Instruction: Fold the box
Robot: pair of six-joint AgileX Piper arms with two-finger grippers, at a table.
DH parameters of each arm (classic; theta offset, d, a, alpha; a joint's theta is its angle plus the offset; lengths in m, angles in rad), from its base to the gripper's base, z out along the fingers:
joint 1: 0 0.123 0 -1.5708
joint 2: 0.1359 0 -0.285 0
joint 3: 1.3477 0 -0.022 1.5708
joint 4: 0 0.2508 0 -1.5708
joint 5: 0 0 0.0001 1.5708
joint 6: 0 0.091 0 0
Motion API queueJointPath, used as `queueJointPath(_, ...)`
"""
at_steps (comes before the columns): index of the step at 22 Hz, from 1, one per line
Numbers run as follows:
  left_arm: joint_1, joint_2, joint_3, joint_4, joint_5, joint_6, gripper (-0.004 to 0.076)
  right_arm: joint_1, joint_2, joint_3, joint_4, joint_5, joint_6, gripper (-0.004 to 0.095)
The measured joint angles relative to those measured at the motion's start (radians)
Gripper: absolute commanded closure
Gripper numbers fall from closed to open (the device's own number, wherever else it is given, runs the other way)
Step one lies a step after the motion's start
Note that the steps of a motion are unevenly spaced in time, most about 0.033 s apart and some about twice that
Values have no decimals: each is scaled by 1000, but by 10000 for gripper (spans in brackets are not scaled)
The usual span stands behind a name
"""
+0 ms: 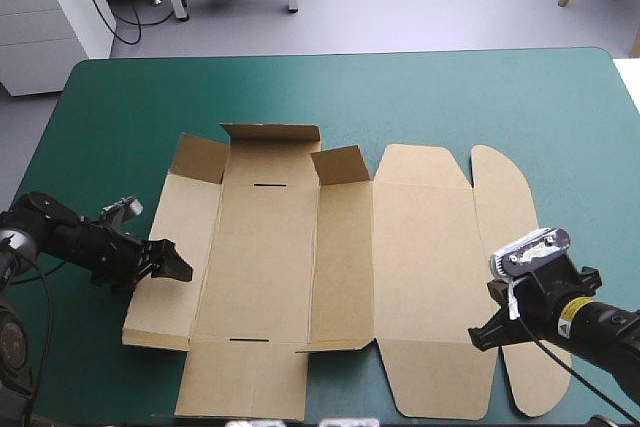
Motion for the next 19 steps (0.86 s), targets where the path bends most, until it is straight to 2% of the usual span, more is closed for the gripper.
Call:
queueJointPath(3, -77, 0, 3, -9, 0, 2, 180, 0, 0, 0, -1, 0, -1, 927)
queueJointPath(8, -92, 1, 11, -48, 2, 34, 181, 0, 0, 0, -3, -3, -2, 927)
queueJointPath(10, -93, 7, 11, -66, 3, 36, 204, 0, 0, 0, -3, -3, -2, 927)
queueJointPath(13, -94, 11, 14, -82, -2, 26, 339, 0, 0, 0, -3, -3, -2, 927)
queueJointPath(19, -94, 16, 17, -82, -10, 18, 729, 0, 0, 0, -3, -3, -2, 927)
